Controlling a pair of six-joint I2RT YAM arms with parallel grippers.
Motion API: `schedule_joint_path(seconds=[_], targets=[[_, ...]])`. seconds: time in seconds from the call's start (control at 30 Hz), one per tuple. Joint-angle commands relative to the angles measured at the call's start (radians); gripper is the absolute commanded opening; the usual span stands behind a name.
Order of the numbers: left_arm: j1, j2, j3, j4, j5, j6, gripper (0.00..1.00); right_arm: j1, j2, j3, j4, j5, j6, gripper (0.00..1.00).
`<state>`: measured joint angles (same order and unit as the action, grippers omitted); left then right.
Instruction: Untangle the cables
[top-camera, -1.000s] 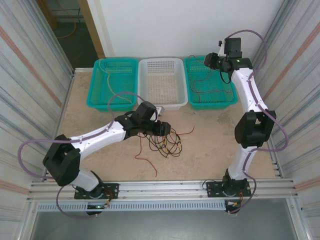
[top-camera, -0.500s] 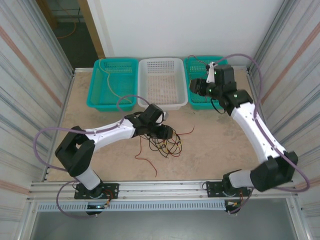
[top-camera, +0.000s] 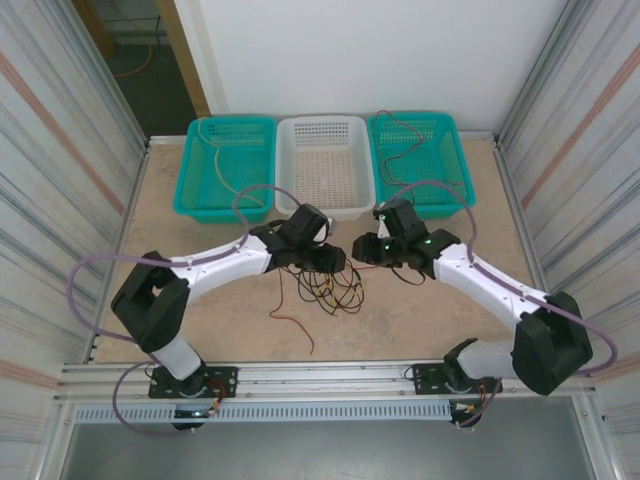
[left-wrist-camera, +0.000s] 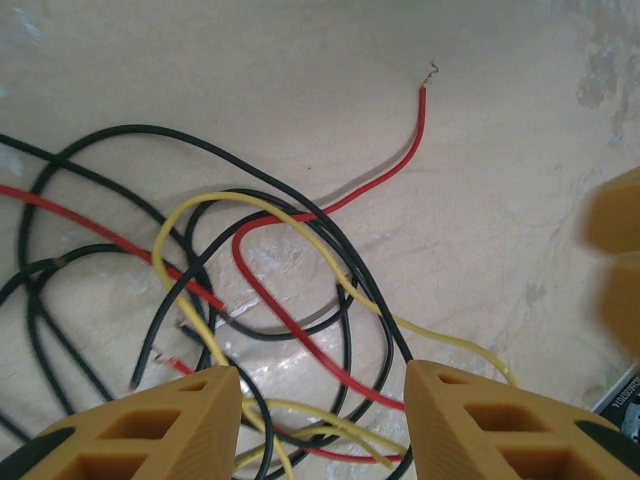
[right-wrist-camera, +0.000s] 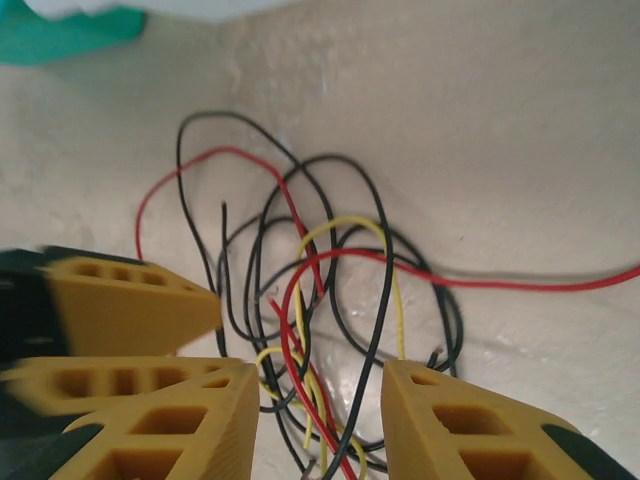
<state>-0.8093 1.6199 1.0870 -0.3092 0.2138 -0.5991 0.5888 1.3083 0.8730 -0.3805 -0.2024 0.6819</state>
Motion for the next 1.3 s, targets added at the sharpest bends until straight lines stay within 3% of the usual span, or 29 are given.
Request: schedule_joint_path(seconds=[0.0,0.33,0.43,0.6,0.83,1.27], targets=[[0.018,-0.092,-0.05,-0.004,-0.058,-0.007,0.47,0.016,0.047,-0.032,0.091,0.009,0.099,0.33],[0.033,-0.19,-0.13,0.018,-0.097,-0.027,0.47,0.049,0.213,-0.07,0.208,-0.028,0.164,0.26],[0.032,-0.185,-0.131,0.02,-0.091,-0.03,0.47,0.06,0.217,-0.066,0.189,-0.006,0.16,0.18],[0.032,-0.18,-0.125,0.032,-0.079,-0.029,0.47,0.08,0.135,-0.03,0.107,0.065,0.105,0.0],[0.032,-0.156,-0.09,0.05,-0.053,-0.017,0.47,0.166,-0.034,0.08,0.008,0.149,-0.047,0.0],[0.033,-0.165,-0.129,0.075,-0.076,-0.031,0.47,0.326,-0.256,0.239,-0.024,0.203,-0.203,0.0]])
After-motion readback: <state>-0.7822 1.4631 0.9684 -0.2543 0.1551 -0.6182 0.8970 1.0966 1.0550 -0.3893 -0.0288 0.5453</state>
